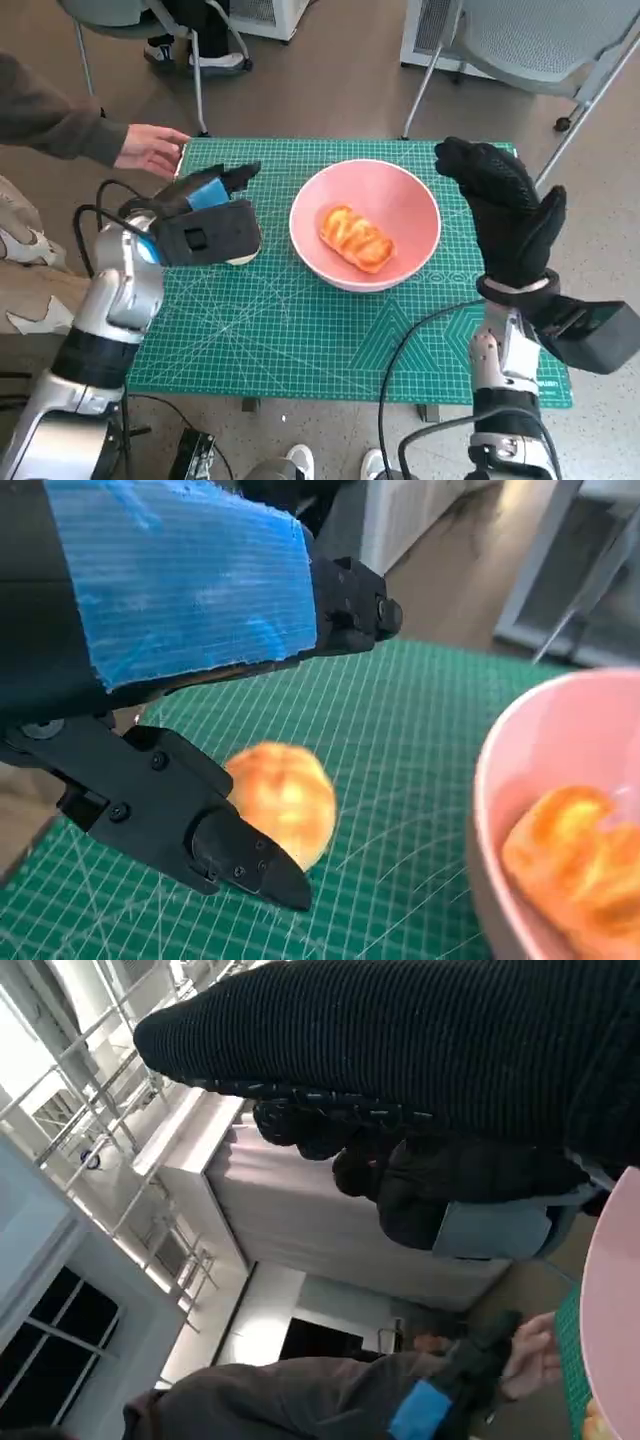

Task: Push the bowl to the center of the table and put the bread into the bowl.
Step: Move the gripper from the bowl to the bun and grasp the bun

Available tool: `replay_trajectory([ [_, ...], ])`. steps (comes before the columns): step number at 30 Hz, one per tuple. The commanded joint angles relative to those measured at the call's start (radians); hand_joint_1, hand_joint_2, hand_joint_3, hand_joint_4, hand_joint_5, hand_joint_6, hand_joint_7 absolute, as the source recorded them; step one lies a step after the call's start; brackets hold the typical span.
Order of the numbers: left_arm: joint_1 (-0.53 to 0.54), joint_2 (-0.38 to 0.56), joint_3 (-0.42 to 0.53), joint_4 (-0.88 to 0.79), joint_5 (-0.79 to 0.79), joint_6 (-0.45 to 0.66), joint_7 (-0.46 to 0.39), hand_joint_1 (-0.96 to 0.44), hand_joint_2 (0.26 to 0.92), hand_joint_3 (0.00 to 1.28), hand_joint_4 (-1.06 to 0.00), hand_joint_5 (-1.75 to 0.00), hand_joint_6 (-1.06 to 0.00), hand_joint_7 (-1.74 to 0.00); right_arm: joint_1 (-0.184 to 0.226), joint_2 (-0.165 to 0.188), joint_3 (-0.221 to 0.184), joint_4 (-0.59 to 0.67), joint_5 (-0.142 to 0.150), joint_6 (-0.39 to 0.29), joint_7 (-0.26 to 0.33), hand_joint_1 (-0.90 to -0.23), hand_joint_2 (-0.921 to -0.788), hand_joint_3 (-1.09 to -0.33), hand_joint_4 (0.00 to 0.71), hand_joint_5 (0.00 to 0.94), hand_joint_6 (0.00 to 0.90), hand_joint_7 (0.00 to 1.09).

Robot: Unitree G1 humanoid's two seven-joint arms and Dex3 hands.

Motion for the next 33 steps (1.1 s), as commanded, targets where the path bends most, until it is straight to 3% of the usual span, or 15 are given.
replay_trajectory([
  [1,-0.053,-0.007,-0.028,0.061,0.033,0.009,0.011,-0.30,0.682,0.00,0.00,0.00,-0.14,0.00,0.022,-0.001,0.000,0.008,-0.007,0.006,-0.012,-0.642,-0.921,-0.762,0.237,0.001,0.073,0.54],
  [33,-0.280,-0.174,-0.210,0.698,0.125,-0.026,0.118,-0.31,0.694,0.00,0.00,0.00,-0.14,0.00,0.030,0.008,0.004,0.009,-0.006,0.005,-0.015,-0.642,-0.921,-0.764,0.233,0.000,0.076,0.53],
])
